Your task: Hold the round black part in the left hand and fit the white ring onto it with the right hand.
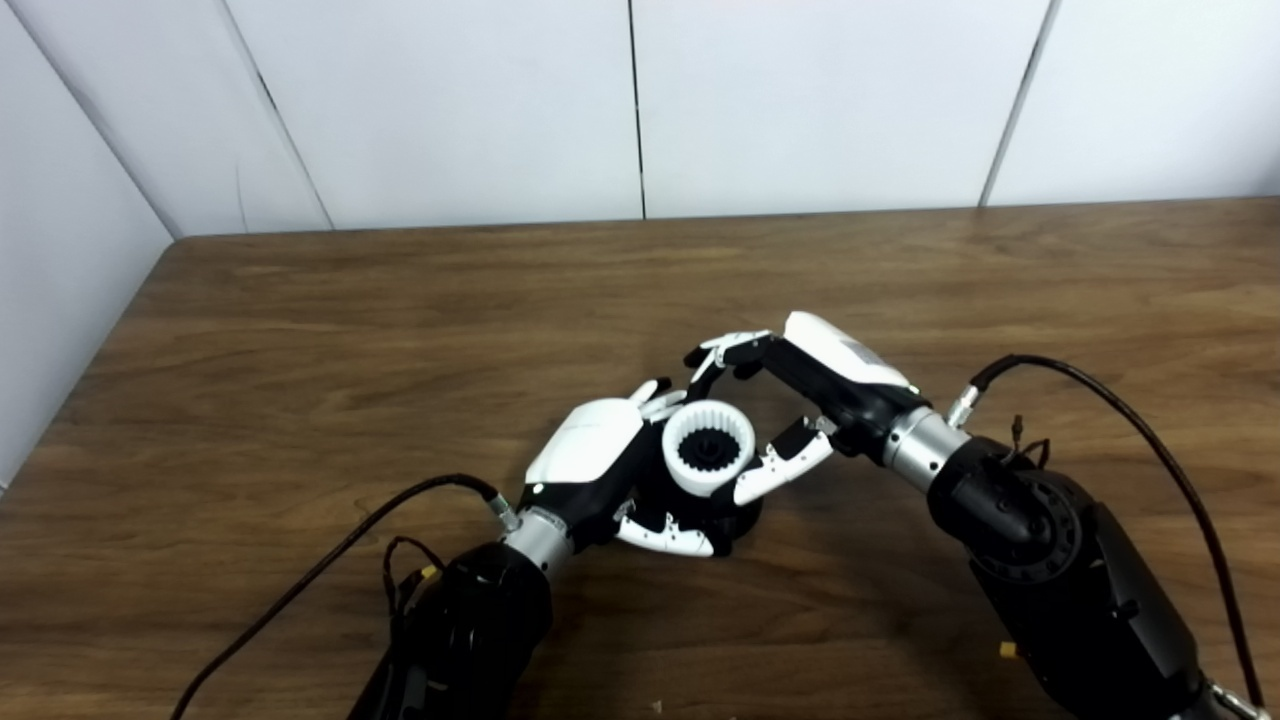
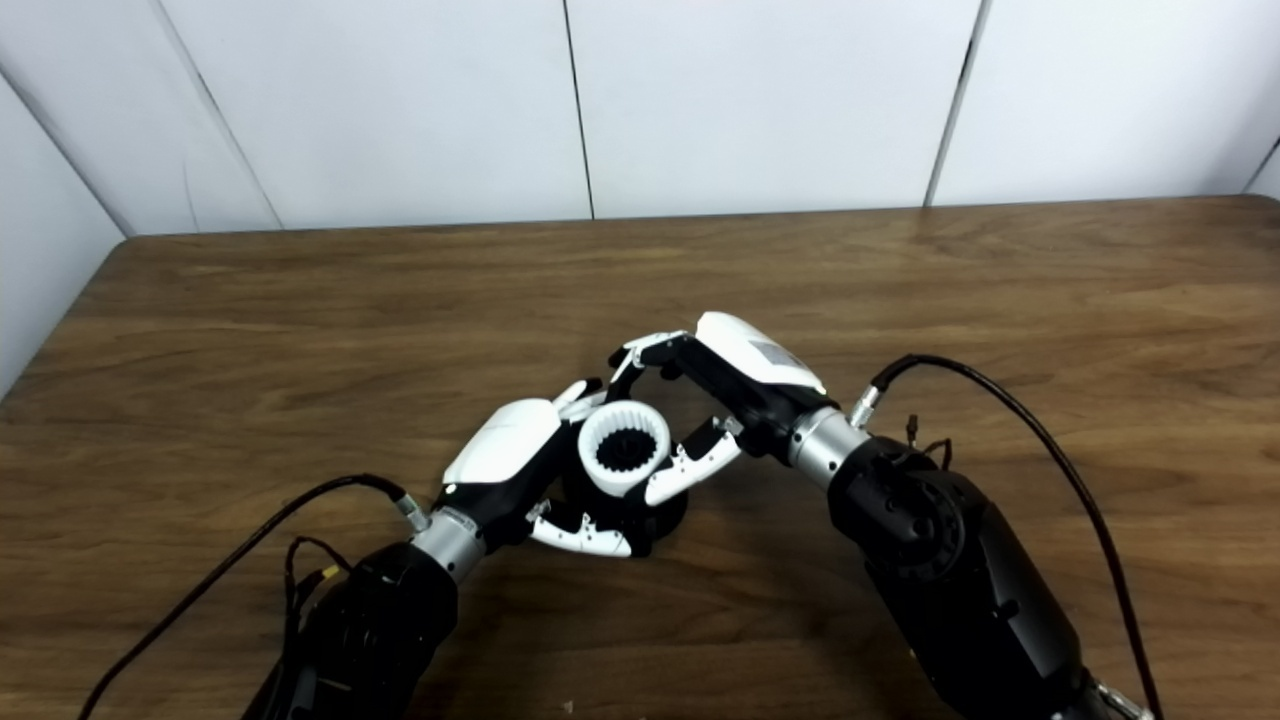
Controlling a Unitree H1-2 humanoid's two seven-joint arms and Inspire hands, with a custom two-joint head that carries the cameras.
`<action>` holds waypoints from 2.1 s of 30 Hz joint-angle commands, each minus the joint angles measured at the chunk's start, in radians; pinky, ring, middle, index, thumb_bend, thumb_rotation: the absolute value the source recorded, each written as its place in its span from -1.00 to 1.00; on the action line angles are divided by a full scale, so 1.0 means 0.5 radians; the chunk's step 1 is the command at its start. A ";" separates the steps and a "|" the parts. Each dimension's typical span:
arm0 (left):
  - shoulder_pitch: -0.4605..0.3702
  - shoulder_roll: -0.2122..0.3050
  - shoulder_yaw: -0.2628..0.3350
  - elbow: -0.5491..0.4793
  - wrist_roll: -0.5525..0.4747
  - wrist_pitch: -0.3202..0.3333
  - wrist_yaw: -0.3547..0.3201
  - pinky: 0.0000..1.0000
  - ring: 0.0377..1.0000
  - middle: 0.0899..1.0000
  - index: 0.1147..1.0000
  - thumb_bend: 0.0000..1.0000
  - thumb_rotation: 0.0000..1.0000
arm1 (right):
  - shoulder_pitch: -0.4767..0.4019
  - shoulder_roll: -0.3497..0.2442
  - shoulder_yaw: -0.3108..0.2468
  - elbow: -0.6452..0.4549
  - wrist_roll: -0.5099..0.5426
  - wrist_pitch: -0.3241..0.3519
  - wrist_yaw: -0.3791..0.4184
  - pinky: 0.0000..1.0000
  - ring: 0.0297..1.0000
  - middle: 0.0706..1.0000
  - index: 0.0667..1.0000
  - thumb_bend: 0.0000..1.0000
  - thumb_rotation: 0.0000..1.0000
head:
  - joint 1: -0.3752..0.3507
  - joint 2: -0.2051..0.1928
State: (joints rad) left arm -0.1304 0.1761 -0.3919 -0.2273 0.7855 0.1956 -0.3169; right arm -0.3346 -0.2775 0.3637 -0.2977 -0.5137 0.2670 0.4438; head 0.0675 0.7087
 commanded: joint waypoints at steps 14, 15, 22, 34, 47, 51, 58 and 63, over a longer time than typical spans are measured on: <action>-0.049 0.014 0.009 -0.036 0.003 0.019 -0.024 0.72 1.00 0.86 0.53 0.75 -0.33 | 0.045 -0.053 -0.062 -0.016 0.038 -0.085 -0.056 0.56 0.75 0.60 0.11 0.82 -0.53 | 0.010 0.009; -0.051 0.013 0.010 -0.036 -0.002 0.016 -0.024 0.73 1.00 0.86 0.53 0.75 -0.33 | 0.047 -0.054 -0.062 -0.016 0.038 -0.085 -0.057 0.56 0.75 0.60 0.11 0.82 -0.53 | 0.010 0.014; -0.061 0.008 0.012 -0.042 0.001 0.031 -0.039 0.74 1.00 0.86 0.53 0.75 -0.37 | 0.050 -0.044 -0.056 -0.013 0.051 -0.067 -0.048 0.57 0.76 0.62 0.12 0.81 -0.54 | 0.014 0.015; -0.069 -0.012 0.006 -0.022 0.009 0.026 -0.018 0.75 1.00 0.85 0.53 0.75 -0.38 | -0.019 -0.051 -0.020 -0.032 0.011 -0.019 0.014 0.55 0.79 0.62 0.11 0.82 -0.53 | 0.009 0.007; -0.068 -0.039 0.002 0.013 -0.010 -0.015 0.027 0.73 1.00 0.85 0.52 0.77 -0.34 | -0.132 -0.075 0.025 -0.020 -0.056 -0.023 0.120 0.54 0.78 0.62 0.11 0.83 -0.48 | 0.022 0.010; -0.065 -0.042 0.001 0.001 0.001 -0.007 0.029 0.73 0.99 0.85 0.52 0.77 -0.34 | -0.142 -0.076 0.026 -0.022 -0.061 -0.008 0.146 0.55 0.78 0.62 0.11 0.83 -0.46 | 0.021 0.016; -0.061 -0.048 0.002 0.004 0.007 -0.005 0.037 0.74 0.99 0.84 0.52 0.77 -0.33 | -0.143 -0.080 -0.003 0.003 0.008 0.001 0.175 0.56 0.79 0.62 0.10 0.83 -0.52 | 0.020 0.021; -0.061 -0.048 -0.001 -0.001 0.007 0.002 0.025 0.72 1.00 0.85 0.52 0.77 -0.32 | -0.145 -0.075 -0.038 0.055 0.090 0.016 0.180 0.58 0.78 0.62 0.11 0.80 -0.54 | 0.021 0.023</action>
State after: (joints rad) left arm -0.1371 0.1544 -0.3900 -0.2234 0.7862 0.1973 -0.3100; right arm -0.3683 -0.3136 0.3578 -0.2636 -0.4783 0.2730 0.5340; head 0.0767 0.7194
